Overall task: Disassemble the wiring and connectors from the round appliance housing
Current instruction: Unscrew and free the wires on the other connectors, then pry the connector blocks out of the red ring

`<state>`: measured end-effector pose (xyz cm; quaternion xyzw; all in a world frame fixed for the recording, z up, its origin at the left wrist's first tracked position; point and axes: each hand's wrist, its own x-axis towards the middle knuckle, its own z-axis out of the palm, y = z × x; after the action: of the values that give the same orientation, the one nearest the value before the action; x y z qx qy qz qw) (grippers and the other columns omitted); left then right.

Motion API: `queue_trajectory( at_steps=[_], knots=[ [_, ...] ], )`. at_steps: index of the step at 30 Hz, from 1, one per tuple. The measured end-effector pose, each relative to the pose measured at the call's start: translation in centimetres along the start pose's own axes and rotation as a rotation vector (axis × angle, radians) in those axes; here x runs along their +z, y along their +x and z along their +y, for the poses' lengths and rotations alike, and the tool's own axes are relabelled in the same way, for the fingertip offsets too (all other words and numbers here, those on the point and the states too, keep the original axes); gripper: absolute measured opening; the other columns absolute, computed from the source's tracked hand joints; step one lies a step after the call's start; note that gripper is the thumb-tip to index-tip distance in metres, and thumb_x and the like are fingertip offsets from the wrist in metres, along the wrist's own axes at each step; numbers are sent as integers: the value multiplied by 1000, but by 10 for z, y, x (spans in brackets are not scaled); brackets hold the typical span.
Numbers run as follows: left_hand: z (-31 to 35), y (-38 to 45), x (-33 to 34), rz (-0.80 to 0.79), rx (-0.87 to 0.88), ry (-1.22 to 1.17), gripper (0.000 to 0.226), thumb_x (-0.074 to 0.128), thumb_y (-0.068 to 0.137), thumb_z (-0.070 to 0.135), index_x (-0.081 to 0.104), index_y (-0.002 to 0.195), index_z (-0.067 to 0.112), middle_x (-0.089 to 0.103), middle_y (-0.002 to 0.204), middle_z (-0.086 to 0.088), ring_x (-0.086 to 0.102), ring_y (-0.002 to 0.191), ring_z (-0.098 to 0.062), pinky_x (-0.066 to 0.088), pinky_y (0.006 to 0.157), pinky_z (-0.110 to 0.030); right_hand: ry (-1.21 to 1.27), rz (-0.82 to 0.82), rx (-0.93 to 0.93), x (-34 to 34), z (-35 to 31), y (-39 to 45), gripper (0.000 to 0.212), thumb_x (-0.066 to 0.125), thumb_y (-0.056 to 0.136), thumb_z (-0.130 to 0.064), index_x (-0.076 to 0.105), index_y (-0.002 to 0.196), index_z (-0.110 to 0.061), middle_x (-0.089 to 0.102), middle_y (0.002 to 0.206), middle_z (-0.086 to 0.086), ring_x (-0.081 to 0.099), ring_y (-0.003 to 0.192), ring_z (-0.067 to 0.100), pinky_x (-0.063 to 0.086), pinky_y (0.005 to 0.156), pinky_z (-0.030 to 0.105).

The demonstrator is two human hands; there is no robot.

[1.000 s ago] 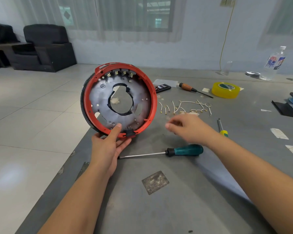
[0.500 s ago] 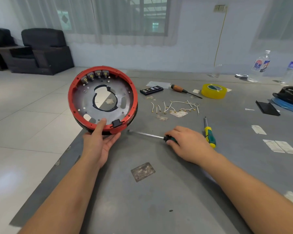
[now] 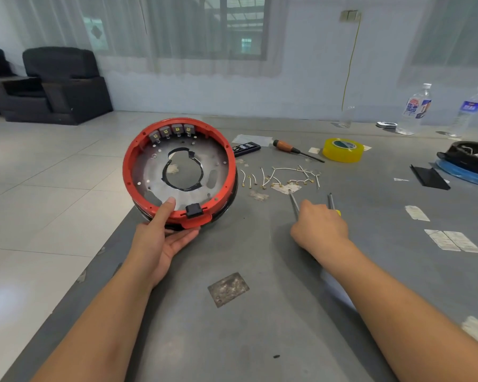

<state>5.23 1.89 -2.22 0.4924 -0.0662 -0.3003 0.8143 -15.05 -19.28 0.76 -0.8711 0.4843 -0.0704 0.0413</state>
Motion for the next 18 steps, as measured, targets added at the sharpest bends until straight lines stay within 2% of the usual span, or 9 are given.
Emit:
queue_trajectory(
  at_steps=[5,7,10,13,16,18],
  knots=[
    [-1,1,0,-44,12,95,68,78,94,40,54,142,-3,76,117,-24,78,101,-40,66,76,-42,-36,20,-28,2,-1,-1,12,50,90,-13,40,97,-16,63,118,17,61,110,42,41,71,36],
    [-1,0,-1,-48,-6,127,74,79,93,42,51,143,-5,77,115,-24,78,100,-41,66,75,-42,-57,8,-27,1,0,-3,12,50,95,-24,47,104,-16,61,122,16,60,113,41,42,74,38],
    [5,2,-4,-39,-70,175,60,79,92,46,62,128,1,78,111,-23,79,93,-41,66,68,-38,-59,0,-10,-6,2,-4,43,46,102,-47,54,126,-14,56,129,17,55,120,39,47,87,42],
    [18,4,-5,-16,-117,315,45,75,91,53,70,105,10,78,94,-22,80,75,-32,62,56,-30,184,90,-58,-24,0,7,45,42,103,-47,55,132,-14,56,133,17,53,123,37,46,99,45],
    [35,6,-8,-48,-159,477,47,72,87,59,68,102,14,72,74,-14,69,54,-21,54,45,-24,474,99,-155,-46,-11,22,51,45,101,-52,52,140,-19,60,138,8,55,126,27,44,107,46],
    [46,4,-8,-106,-197,608,55,76,74,66,67,95,16,69,73,-13,60,48,-18,47,44,-23,543,52,-241,-55,-21,27,63,47,97,-63,46,147,-25,59,140,4,56,127,23,44,109,45]
  ],
)
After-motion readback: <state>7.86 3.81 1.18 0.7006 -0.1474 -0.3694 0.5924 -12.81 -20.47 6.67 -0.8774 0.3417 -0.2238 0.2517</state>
